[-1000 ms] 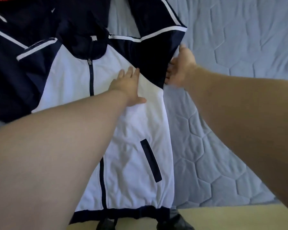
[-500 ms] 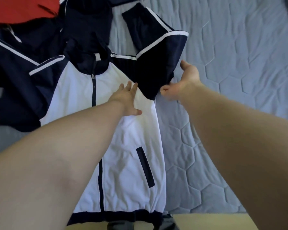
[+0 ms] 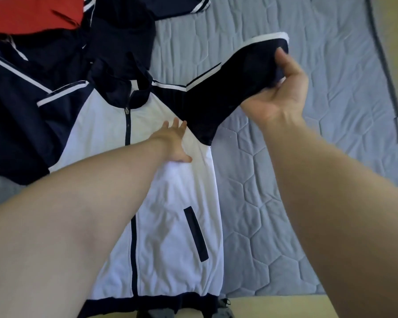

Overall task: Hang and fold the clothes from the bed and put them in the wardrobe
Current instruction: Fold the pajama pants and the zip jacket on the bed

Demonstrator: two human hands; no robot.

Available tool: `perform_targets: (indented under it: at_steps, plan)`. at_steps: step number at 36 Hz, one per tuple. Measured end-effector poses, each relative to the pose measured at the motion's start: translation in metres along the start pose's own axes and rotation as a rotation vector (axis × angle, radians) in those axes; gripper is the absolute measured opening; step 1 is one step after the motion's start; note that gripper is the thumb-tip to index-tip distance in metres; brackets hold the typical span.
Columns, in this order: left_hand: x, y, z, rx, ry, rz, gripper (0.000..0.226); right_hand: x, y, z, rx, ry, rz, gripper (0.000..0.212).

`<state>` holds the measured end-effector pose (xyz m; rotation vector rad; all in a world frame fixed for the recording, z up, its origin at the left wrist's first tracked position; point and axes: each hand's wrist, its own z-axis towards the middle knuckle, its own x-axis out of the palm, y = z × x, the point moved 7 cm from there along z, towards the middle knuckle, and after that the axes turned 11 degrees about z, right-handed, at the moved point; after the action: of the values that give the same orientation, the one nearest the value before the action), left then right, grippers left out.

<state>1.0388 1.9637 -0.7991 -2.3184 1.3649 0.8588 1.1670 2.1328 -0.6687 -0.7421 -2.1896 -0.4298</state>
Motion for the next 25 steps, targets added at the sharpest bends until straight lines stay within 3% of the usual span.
perform_targets:
  at_steps: [2, 4, 6, 8, 9, 10, 12, 14, 16, 17, 20, 22, 25]
  plan:
    - [-0.012, 0.007, 0.000, 0.010, 0.061, -0.176, 0.109, -0.006, -0.013, -0.008, 0.051, 0.032, -0.121, 0.037]
    - [-0.027, 0.018, -0.001, -0.028, 0.080, -0.542, 0.085, -0.019, -0.030, -0.017, 0.056, 0.009, -0.361, 0.033]
    - [-0.044, 0.031, -0.004, -0.067, -0.006, -0.828, 0.050, -0.039, -0.043, -0.025, -0.061, -0.048, -0.773, 0.026]
    - [-0.059, 0.048, -0.011, -0.134, -0.204, -1.018, 0.013, -0.056, -0.057, -0.034, -0.224, -0.013, -1.303, 0.025]
    - [-0.061, 0.056, -0.016, -0.177, -0.271, -1.115, 0.009, -0.065, -0.069, -0.039, -0.280, 0.029, -1.569, 0.025]
    - [-0.059, 0.061, -0.023, -0.220, -0.271, -1.201, 0.020, -0.075, -0.081, -0.044, -0.322, 0.073, -1.809, 0.027]
    - [-0.043, 0.058, -0.037, -0.249, -0.072, -1.284, 0.040, -0.100, -0.104, -0.053, -0.317, 0.161, -2.143, 0.032]
    - [-0.019, 0.049, -0.054, -0.222, 0.163, -1.227, 0.055, -0.132, -0.125, -0.056, -0.088, 0.193, -2.296, 0.032]
    - [0.001, 0.046, -0.065, -0.193, 0.220, -1.062, 0.065, -0.161, -0.133, -0.060, 0.193, 0.125, -2.301, 0.024]
    - [0.009, 0.045, -0.068, -0.180, 0.196, -0.969, 0.064, -0.167, -0.133, -0.061, 0.240, 0.075, -2.254, 0.018]
    - [0.035, 0.035, -0.072, -0.137, 0.170, -0.883, 0.049, -0.164, -0.116, -0.061, 0.003, -0.138, -1.976, 0.013]
    - [0.049, 0.026, -0.075, -0.122, 0.190, -0.929, 0.039, -0.159, -0.100, -0.066, -0.172, -0.359, -1.593, 0.023]
    - [0.061, 0.018, -0.080, -0.131, 0.165, -0.999, 0.023, -0.163, -0.100, -0.067, -0.078, -0.536, -0.956, 0.048]
